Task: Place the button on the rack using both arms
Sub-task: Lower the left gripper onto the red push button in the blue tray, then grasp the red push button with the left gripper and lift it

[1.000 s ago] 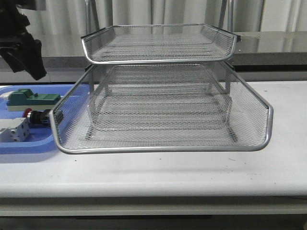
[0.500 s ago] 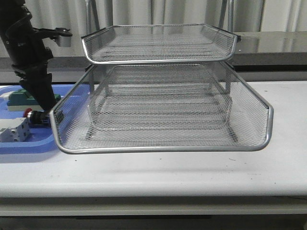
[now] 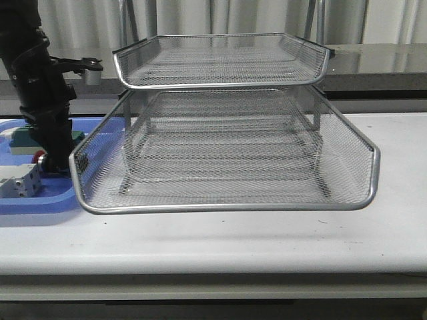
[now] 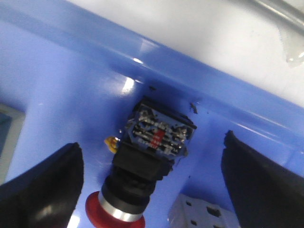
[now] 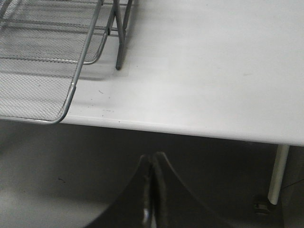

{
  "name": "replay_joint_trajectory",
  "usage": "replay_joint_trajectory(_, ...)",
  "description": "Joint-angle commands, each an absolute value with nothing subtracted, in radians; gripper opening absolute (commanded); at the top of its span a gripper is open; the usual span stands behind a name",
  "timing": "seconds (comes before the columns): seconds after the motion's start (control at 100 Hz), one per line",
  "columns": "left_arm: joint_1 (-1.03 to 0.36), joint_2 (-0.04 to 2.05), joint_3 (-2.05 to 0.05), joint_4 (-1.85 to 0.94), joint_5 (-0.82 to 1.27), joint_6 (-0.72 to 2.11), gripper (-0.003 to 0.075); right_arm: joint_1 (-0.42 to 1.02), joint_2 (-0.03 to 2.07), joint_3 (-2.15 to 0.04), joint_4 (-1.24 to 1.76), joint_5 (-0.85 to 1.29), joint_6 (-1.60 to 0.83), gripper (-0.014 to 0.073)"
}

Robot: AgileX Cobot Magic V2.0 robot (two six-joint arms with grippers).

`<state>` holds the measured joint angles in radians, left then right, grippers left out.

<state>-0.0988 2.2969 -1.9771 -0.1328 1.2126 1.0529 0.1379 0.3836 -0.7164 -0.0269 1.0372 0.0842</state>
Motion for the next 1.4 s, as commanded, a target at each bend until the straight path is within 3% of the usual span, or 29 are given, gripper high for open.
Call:
replay_joint_trajectory(0.0,-0.100,2.240,-2.009,-0.151,1.201,1.053,0.0566,0.138,0.391,-0.748,-0.038,0.979,0.080,-0.0070)
replay_joint_trajectory(0.47,-0.100,2.291,-2.009,-0.158,1.213,1.053,0.0557,0.138,0.391,-0.748,-0.038,0.979,0.080,-0.0070)
replay_joint_trajectory(0.57,-0.100,2.291,-2.009,-0.158,1.212,1.053,0.0459,0.138,0.391,-0.748,-0.038,0.979,0.080,-0.0070)
replay_joint_trajectory(0.7,-0.100,2.291,-2.009,-0.158,1.212,1.053,0.0187,0.138,0.391,-0.748,-0.038,0.979,0.080,-0.0070)
replay_joint_trajectory(0.84,-0.100,2.289,-2.009,-0.158,1.233,1.051,-0.0020,0.138,0.391,-0.748,-0.038,0.979,0.080,-0.0070)
replay_joint_trajectory(1.39,-0.102,2.050,-2.068,-0.154,1.281,0.932,-0.0020,0.138,0.391,-0.748,-0.038,0.979,0.080,-0.0070)
